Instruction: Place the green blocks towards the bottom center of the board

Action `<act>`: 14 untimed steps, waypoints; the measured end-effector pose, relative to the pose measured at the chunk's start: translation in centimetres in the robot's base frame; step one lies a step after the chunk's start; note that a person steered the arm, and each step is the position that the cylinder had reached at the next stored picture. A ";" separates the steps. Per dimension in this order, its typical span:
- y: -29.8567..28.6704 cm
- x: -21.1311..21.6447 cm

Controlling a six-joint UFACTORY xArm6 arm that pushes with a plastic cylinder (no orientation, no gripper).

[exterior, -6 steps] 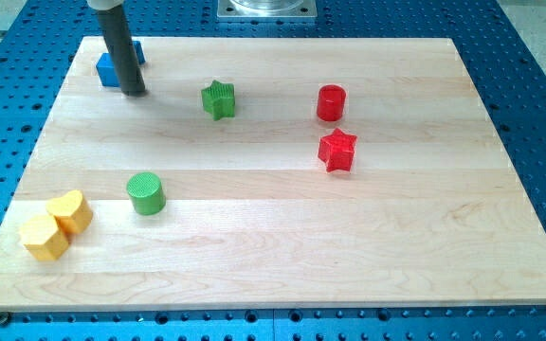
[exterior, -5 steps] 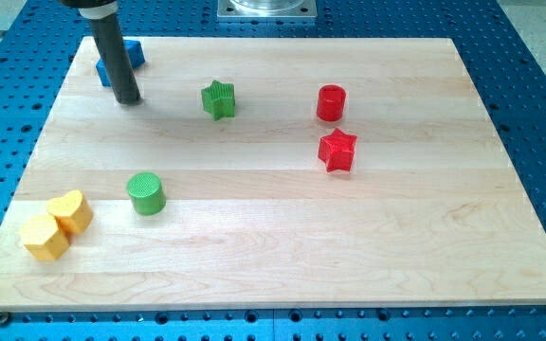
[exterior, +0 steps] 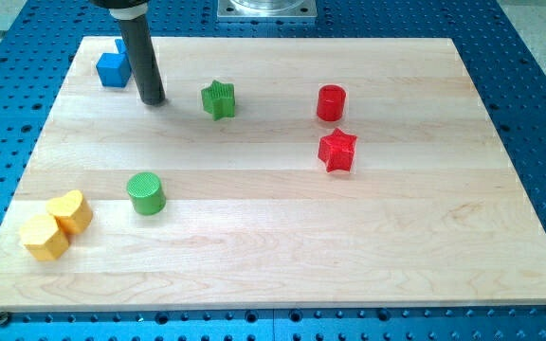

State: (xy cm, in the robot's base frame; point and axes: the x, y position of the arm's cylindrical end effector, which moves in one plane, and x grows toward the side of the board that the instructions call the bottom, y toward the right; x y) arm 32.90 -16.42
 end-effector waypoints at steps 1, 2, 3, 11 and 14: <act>0.5 0.5; 5.5 -0.5; 11.2 -2.7; 11.4 11.5; 11.7 10.4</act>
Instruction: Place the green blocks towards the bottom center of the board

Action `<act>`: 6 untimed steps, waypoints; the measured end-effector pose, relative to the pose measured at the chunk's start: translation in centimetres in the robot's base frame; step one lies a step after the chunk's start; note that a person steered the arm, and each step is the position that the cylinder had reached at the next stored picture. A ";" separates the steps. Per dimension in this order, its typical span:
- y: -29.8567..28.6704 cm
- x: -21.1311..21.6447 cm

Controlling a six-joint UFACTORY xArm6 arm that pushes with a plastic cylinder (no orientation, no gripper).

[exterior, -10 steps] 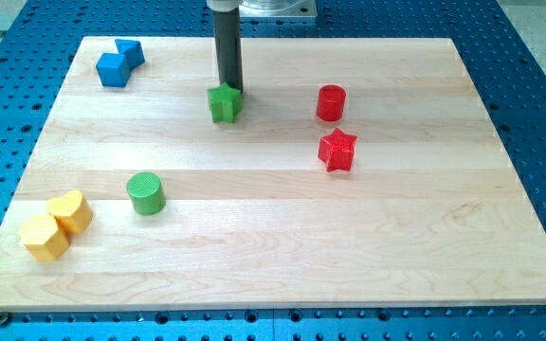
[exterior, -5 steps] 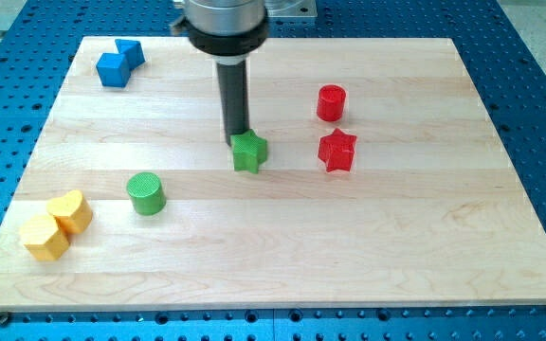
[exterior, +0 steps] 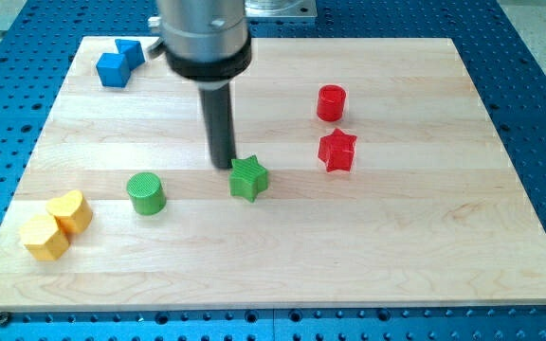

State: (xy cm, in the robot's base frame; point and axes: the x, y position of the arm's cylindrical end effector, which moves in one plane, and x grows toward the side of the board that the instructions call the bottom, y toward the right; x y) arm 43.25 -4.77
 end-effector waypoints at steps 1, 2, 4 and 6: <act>2.0 1.8; 1.5 6.8; 1.5 9.0; 0.9 5.3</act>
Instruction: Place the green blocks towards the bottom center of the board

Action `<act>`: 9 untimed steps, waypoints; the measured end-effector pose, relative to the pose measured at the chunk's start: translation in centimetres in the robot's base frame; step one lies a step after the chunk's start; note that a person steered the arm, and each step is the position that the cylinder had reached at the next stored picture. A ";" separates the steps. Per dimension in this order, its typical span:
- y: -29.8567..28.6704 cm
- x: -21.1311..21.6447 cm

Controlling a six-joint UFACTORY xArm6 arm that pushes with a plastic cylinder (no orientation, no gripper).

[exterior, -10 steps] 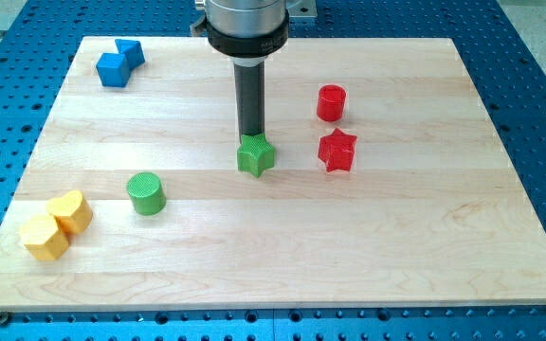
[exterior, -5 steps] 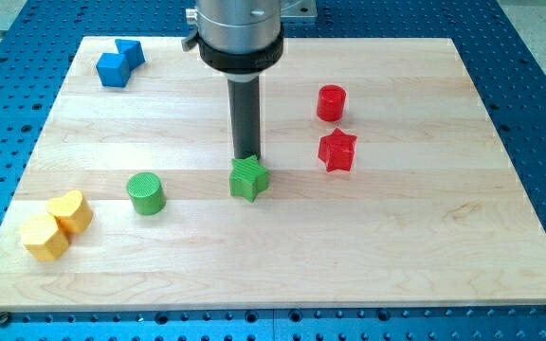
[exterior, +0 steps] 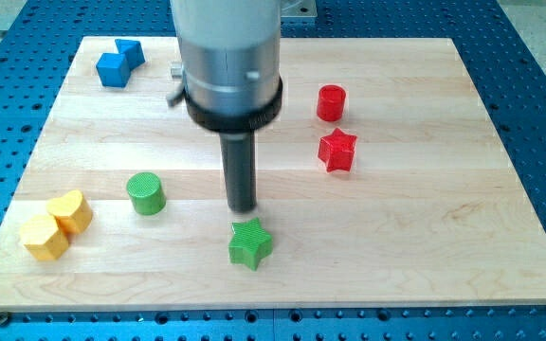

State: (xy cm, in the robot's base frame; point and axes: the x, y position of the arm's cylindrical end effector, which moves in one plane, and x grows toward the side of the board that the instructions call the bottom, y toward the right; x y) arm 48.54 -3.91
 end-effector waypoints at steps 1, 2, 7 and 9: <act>-3.9 -6.2; -12.4 -6.2; -8.2 3.1; -14.4 4.5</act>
State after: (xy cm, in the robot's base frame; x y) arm 53.00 -18.31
